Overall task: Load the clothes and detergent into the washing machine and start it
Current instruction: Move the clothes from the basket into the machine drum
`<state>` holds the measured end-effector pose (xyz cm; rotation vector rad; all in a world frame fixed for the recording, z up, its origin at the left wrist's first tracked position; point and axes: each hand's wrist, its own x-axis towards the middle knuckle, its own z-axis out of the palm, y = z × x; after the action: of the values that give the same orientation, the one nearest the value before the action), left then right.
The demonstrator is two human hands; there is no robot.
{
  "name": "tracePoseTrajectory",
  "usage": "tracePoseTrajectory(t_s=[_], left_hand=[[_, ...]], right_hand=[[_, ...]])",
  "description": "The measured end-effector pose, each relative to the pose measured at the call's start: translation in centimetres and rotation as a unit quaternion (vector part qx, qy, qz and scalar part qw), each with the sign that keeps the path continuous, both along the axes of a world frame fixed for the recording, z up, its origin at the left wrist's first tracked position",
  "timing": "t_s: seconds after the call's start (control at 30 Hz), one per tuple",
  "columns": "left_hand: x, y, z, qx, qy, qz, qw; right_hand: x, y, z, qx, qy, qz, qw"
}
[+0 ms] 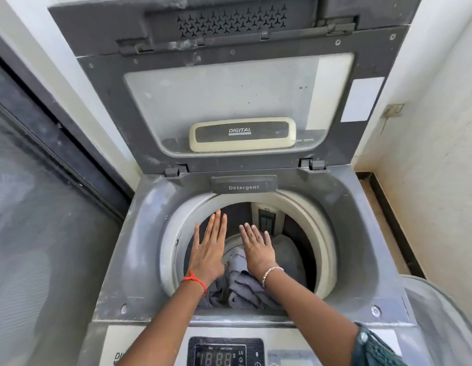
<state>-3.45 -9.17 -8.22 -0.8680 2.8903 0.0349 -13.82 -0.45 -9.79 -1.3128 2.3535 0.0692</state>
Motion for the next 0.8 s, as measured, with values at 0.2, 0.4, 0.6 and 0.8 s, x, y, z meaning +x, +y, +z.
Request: tracePoseTrajectory(t_s=[0.2, 0.4, 0.6, 0.8], left_hand=[[-5.2, 3.7, 1.6, 0.059, 0.071, -0.081, 0.992], [-15.8, 13.3, 7.2, 0.125, 0.242, -0.235, 0.933], [-27.6, 25.6, 8.2, 0.154, 0.28, -0.33, 0.888], [-35.9, 34.4, -4.0, 0.126, 0.096, -0.403, 0.901]], right_hand=[[-5.3, 5.1, 4.7, -0.081, -0.11, -0.088, 0.987], [-12.8, 18.8, 11.1, -0.404, -0.068, -0.197, 0.891], [-18.2, 34.3, 4.9, -0.399, -0.005, -0.38, 0.835], [-18.1, 43.1, -9.4, -0.297, -0.075, -0.497, 0.812]])
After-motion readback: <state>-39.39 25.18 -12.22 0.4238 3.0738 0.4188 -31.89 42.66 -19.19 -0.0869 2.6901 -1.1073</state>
